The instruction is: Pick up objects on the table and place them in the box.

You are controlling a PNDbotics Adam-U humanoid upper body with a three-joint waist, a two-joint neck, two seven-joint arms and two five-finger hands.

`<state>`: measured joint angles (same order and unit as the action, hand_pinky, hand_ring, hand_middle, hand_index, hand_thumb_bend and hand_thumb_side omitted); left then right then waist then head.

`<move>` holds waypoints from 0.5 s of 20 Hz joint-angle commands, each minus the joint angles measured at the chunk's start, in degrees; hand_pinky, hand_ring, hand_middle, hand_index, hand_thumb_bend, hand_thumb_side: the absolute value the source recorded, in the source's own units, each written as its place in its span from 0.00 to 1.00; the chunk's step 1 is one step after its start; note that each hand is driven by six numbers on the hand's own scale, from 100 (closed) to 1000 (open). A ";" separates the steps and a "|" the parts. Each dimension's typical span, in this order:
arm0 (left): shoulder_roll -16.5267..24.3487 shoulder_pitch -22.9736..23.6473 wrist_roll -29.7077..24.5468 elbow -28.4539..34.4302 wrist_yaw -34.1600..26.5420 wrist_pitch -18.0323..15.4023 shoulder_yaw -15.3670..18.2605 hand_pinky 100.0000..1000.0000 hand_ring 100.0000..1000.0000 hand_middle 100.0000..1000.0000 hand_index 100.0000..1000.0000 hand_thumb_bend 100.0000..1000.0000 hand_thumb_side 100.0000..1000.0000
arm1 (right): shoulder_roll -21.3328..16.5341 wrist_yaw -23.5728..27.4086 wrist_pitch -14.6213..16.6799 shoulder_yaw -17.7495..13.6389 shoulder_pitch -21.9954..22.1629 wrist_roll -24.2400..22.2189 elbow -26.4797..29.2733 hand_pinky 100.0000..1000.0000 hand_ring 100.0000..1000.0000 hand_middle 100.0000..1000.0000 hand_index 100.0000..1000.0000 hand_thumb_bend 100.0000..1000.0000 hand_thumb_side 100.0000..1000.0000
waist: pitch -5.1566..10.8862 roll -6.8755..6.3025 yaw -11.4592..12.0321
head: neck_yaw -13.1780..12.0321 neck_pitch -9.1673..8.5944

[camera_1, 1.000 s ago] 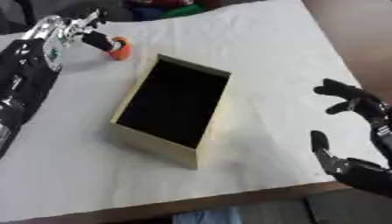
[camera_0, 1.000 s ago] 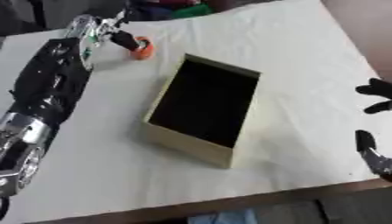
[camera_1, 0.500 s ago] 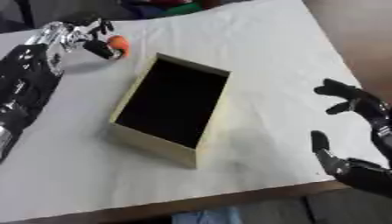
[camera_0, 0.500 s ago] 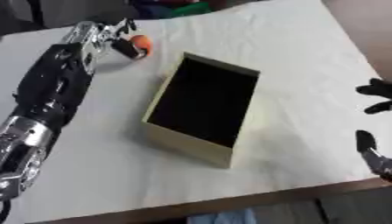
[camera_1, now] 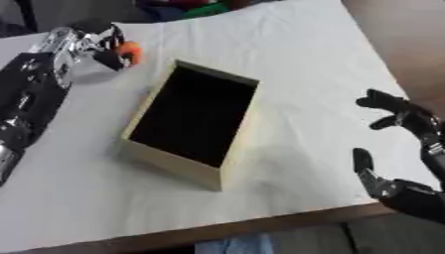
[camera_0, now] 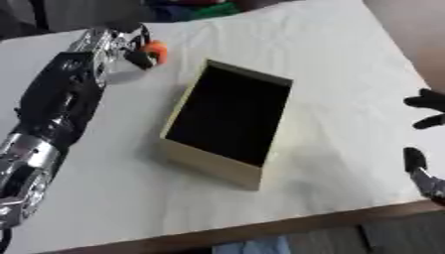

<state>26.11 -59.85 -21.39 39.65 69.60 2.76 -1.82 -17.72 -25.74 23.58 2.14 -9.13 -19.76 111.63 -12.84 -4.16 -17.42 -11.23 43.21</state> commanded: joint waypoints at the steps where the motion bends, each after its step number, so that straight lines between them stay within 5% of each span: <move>1: 1.54 -0.59 2.11 2.08 0.51 -0.35 0.33 0.51 0.35 0.35 0.49 0.01 0.26 | -0.35 0.18 0.14 -0.46 -0.59 -0.12 1.14 0.64 0.88 0.82 1.00 0.00 0.23 | 0.93 0.40 0.18 | -0.05 -0.57; 10: 3.81 -0.65 4.09 11.32 -2.37 -4.63 -2.23 0.50 0.35 0.33 0.46 0.01 0.27 | -0.47 0.20 0.15 -0.61 -0.07 0.03 1.02 0.64 0.88 0.82 1.00 0.00 0.22 | 1.63 0.89 1.17 | 0.32 -0.12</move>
<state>27.45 -59.11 -17.19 48.10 68.02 -1.04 -3.70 -17.48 -25.74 23.59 2.10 -8.97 -19.75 111.62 -12.44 -3.63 -16.29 -11.00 43.24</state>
